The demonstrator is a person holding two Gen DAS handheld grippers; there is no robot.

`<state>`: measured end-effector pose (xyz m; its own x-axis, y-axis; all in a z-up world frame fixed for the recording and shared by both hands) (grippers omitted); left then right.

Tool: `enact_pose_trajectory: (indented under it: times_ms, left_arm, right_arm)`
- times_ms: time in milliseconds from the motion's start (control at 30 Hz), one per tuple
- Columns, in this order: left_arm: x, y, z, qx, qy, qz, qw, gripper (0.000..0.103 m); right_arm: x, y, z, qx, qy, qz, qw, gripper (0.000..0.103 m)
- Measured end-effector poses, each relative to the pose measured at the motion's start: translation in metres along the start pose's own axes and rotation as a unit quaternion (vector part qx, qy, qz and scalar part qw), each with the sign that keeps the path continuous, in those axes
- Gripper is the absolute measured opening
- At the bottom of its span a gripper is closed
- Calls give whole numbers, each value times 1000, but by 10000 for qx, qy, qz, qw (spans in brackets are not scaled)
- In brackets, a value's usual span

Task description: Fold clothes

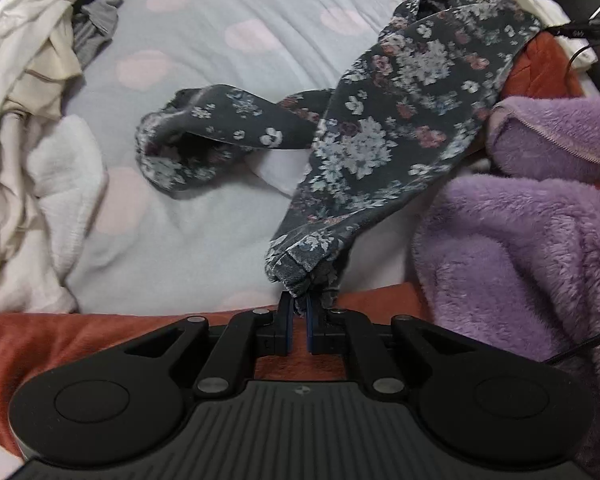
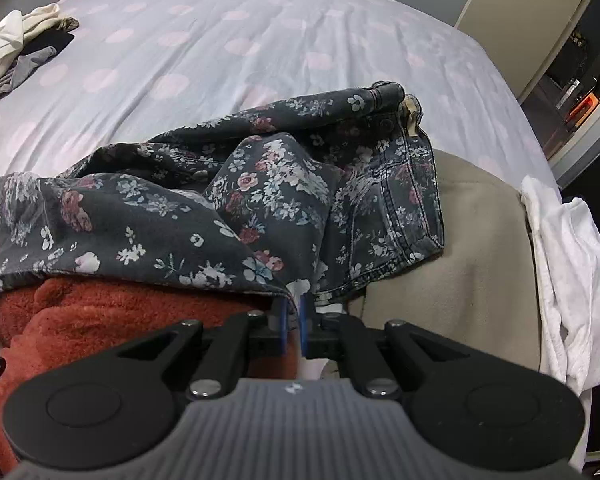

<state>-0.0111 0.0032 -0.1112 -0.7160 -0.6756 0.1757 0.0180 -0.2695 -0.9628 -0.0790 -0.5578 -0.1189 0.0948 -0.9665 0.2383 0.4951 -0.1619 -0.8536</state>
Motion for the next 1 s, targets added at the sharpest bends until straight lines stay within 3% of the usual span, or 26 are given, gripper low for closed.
enact_pose_trajectory:
  times_ms: [67, 133, 167, 200, 233, 400, 533, 733, 833, 1000]
  left_arm:
    - [-1, -3, -1, -33, -57, -170, 9998, 12]
    - [-3, -12, -1, 78, -116, -245, 9996, 27]
    - [-4, -17, 0, 141, -148, -285, 9994, 29]
    - [-6, -22, 2, 236, -202, -323, 9990, 34]
    - [-9, -27, 6, 384, -295, -357, 9982, 41]
    - [-30, -44, 35, 1063, -902, -377, 9895, 52]
    - [-54, -30, 70, 1290, -1553, -56, 9794, 53]
    - [-85, 4, 111, 1384, -2211, 104, 9653, 53]
    - [-99, 24, 124, 1159, -2589, 244, 9586, 53]
    - [-116, 61, 131, 654, -3178, 81, 9459, 53]
  right_arm:
    - [1, -4, -2, 29, 2, 0, 10000, 14]
    - [3, -9, -5, 53, 33, 22, 10000, 22]
    - [5, -12, -8, 68, 78, 39, 9999, 32]
    - [6, -16, -10, 82, 122, 55, 9999, 34]
    - [8, -19, -13, 97, 169, 66, 9998, 34]
    - [21, -34, -12, 286, 365, -26, 9989, 37]
    - [27, -38, 1, 468, 475, -77, 9977, 43]
    - [21, -37, 16, 655, 378, -135, 9970, 46]
    - [22, -34, 17, 669, 434, -142, 9967, 47]
    - [24, -20, 21, 547, 486, -133, 9972, 53]
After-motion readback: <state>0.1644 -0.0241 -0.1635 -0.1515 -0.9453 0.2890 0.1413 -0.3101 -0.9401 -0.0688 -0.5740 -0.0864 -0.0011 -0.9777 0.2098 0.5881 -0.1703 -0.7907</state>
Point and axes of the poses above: each gripper's, at about its wrist camera, not at the fingertips, and y roughly the way its jaws point, x to its right, z to its top, the point moved 3 cm from there along y, roughly the way its jaws point, and after that the axes turned 7 degrees about -y, right-handed, at the moved point
